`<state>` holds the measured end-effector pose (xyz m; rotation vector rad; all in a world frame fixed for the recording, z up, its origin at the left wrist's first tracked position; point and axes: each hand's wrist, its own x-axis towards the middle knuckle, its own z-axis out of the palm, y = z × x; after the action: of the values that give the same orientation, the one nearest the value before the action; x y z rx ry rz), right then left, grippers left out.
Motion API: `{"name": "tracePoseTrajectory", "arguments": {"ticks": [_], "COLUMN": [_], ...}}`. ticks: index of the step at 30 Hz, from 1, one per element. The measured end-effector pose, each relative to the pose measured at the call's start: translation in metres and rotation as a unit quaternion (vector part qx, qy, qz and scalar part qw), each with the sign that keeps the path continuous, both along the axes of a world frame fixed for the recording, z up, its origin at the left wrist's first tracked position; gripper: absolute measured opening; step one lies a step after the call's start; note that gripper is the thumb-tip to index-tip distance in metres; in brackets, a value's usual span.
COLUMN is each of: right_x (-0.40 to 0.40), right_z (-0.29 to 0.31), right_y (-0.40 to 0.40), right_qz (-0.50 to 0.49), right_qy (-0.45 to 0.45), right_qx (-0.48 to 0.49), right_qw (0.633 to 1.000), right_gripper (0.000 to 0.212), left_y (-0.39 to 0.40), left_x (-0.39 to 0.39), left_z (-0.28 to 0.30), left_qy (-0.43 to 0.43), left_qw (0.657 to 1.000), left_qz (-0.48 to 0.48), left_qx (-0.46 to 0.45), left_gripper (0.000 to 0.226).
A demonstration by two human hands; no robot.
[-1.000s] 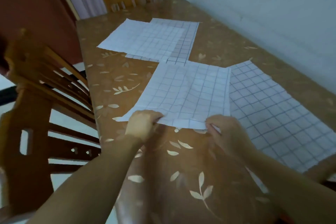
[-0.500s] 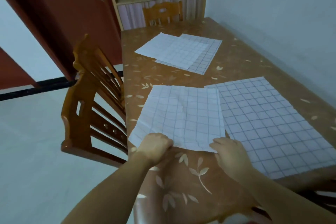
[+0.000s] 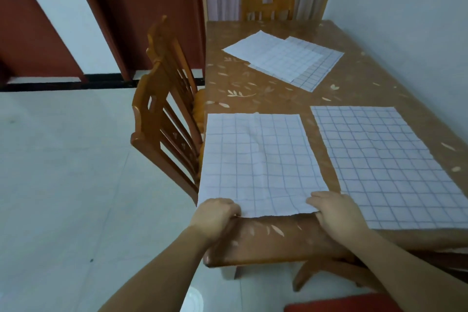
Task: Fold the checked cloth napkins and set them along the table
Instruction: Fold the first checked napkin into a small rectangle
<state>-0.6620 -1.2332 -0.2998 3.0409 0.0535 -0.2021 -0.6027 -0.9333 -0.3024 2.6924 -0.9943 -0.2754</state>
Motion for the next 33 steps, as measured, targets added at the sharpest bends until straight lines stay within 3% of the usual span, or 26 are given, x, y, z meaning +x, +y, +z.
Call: {"name": "tracePoseTrajectory", "arguments": {"ticks": [9,12,17,21,26,30,33], "right_x": [-0.035,-0.041,-0.028,-0.009,0.012,0.026,0.042], "right_z": [-0.001,0.006,0.019,0.049,0.063,0.069,0.062], "right_y": [-0.046,-0.058,-0.076,-0.083,-0.087,-0.078,-0.078], "right_qz": [0.021,0.009,-0.018,-0.118,-0.253,-0.361,-0.395], "right_qy": [0.058,0.072,0.165,0.182,0.169,0.114,0.083], "right_qx": [-0.002,0.007,0.138,0.308,0.397,0.547,0.626], "right_qw": [0.998,0.997,0.976,0.926,0.866,0.747,0.667], "right_gripper": [0.019,0.020,0.027,0.031,0.022,0.017,0.024], "left_y": [-0.037,-0.040,-0.031,-0.015,0.004,0.008,0.008], "left_x": [-0.055,-0.060,-0.048,-0.017,0.016,0.034,0.047], "left_z": [-0.005,-0.001,0.018,0.042,0.052,0.048,0.036], "left_qy": [-0.011,0.025,0.110,0.179,0.254,0.285,0.322], "left_qw": [0.989,0.980,0.960,0.928,0.877,0.818,0.778], "left_qz": [0.149,0.195,0.256,0.307,0.339,0.382,0.399], "left_qx": [0.021,0.020,-0.034,-0.109,-0.226,-0.322,-0.363], "left_gripper": [0.021,0.017,0.010,0.018,0.015,0.019,0.020]}}
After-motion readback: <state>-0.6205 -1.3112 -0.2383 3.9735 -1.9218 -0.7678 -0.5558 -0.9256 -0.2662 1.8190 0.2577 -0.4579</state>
